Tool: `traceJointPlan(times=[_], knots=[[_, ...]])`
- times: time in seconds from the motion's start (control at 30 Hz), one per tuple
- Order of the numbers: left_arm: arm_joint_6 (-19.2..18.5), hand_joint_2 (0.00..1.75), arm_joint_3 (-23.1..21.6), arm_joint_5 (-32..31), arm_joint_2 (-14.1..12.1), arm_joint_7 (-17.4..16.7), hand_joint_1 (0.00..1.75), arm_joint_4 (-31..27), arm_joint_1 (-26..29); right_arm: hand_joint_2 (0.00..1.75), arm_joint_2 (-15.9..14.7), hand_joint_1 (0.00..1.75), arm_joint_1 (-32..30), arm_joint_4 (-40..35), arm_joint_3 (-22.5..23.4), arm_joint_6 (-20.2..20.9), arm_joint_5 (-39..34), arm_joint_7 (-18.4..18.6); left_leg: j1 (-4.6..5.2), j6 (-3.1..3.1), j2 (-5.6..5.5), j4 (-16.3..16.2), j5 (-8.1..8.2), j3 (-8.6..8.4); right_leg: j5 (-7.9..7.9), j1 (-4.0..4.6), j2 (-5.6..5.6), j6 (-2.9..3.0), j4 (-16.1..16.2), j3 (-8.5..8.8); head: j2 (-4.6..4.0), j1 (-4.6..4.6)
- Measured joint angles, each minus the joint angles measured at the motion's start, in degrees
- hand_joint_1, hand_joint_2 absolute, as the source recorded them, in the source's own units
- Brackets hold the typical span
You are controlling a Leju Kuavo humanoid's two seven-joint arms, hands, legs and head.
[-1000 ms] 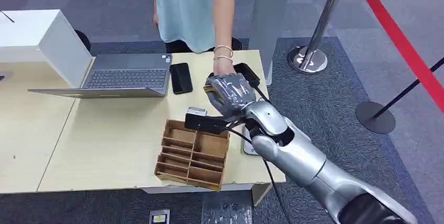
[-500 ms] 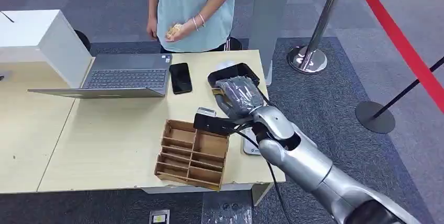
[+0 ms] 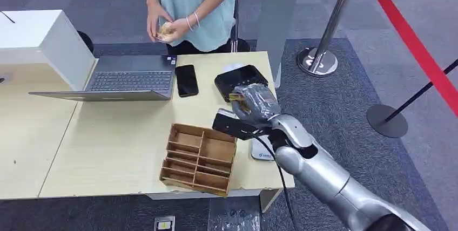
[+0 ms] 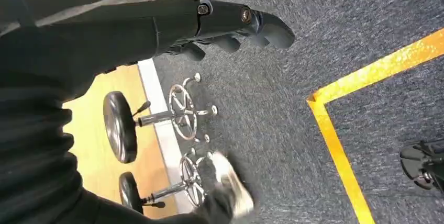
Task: Pass the card to the sensor for recognition and then transmit it.
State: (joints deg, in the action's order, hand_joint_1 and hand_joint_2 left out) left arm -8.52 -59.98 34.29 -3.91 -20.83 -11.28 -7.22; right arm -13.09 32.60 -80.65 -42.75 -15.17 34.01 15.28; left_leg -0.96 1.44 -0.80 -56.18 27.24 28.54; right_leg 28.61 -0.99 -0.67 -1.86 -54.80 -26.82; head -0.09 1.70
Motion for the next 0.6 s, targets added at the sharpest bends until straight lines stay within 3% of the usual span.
traceJointPlan(times=[0.3, 0.6], knots=[[0.0, 1.75, 0.0, 0.1, 0.0, -0.7, 0.00, 0.0, 0.0, 1.75, -1.5, 1.75, -4.8, 1.8, 3.9, -4.3, -3.1, -1.5, -0.01, 0.00, 0.00, 0.0, 0.00, 0.00, 0.00, 0.00, 0.00, 0.00, 0.0, 0.00, 0.00, 0.00], [0.0, 1.75, 0.0, 0.0, -0.1, -0.9, 0.00, 0.0, 0.0, 1.75, -1.5, 1.75, -6.3, 2.4, 4.5, -4.5, -2.1, -2.2, -0.01, 0.00, 0.00, 0.0, 0.00, 0.00, 0.00, 0.00, 0.00, 0.00, 0.0, 0.00, 0.00, 0.00]])
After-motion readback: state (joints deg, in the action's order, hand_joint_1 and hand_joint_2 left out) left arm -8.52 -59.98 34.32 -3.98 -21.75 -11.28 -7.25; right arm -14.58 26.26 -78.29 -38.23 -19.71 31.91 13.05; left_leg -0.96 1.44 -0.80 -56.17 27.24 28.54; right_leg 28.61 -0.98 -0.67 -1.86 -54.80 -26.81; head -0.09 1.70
